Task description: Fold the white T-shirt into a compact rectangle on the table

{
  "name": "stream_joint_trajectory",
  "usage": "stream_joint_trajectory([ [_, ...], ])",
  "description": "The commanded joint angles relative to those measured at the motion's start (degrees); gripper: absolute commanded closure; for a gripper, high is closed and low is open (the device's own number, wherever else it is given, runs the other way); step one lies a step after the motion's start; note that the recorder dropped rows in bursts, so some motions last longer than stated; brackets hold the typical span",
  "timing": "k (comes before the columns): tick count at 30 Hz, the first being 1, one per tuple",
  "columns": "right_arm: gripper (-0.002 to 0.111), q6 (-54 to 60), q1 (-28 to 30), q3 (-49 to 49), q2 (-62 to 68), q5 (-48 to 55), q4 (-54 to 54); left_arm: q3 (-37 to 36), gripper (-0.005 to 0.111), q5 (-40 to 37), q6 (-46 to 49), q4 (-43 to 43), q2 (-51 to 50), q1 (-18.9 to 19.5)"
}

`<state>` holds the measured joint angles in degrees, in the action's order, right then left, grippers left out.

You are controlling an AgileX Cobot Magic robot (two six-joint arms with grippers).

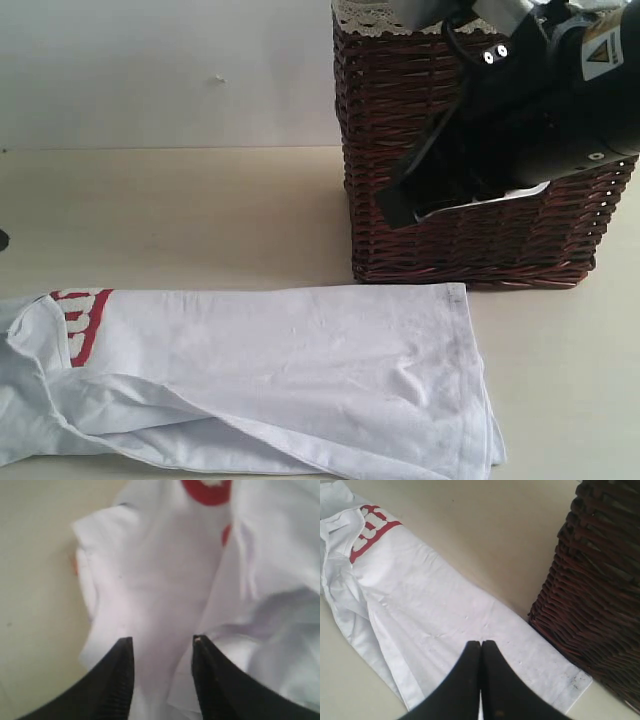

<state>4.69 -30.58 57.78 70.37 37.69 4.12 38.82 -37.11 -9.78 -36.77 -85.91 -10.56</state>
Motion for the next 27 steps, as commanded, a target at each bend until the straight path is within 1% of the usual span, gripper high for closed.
stream_joint_trajectory([
  [1,0.108,0.34,-0.12,0.31,-0.35,0.12,-0.03,0.66,0.068,-4.70,-26.96,-19.69,-0.07,-0.25],
  [2,0.108,0.34,-0.12,0.31,-0.35,0.23,-0.03,0.66,0.068,-6.10,-29.24,-21.34,-0.07,-0.25],
  [4,0.108,0.34,-0.12,0.31,-0.35,0.23,-0.03,0.66,0.068,-6.49,-29.26,-21.21,0.05,-0.25],
  [8,0.108,0.34,-0.12,0.31,-0.35,0.35,0.49,0.66,0.068,-5.59,-29.26,-18.32,0.05,-1.27],
  [10,0.108,0.34,-0.12,0.31,-0.35,0.35,0.59,1.44,0.068,-6.76,-28.78,-15.42,0.05,-2.13],
  [12,0.108,0.34,-0.12,0.31,-0.35,0.35,0.59,3.06,0.068,-8.27,-23.46,-8.08,0.18,-2.78],
  [16,0.108,0.77,-0.12,0.31,-0.35,0.61,0.57,6.76,0.067,-12.12,-6.52,13.20,1.54,-2.81],
  [18,0.108,0.87,-0.12,0.31,-0.35,0.96,0.57,6.99,0.064,-13.21,-3.85,17.85,2.67,-2.81],
  [21,0.108,1.24,-0.12,0.31,-0.35,1.68,0.89,4.47,0.049,-13.94,-3.98,17.83,4.70,-3.43],
  [23,0.108,1.24,-0.12,0.31,-0.35,1.80,0.87,2.77,0.041,-13.49,-4.22,18.24,5.62,-4.49],
  [26,0.108,1.51,-0.12,0.31,-0.35,1.81,1.28,0.68,0.040,-12.62,-4.22,19.04,6.16,-7.52],
  [27,0.108,1.62,-0.12,0.31,-0.35,1.81,1.28,-0.88,0.040,-12.19,-4.22,18.69,5.94,-9.51],
])
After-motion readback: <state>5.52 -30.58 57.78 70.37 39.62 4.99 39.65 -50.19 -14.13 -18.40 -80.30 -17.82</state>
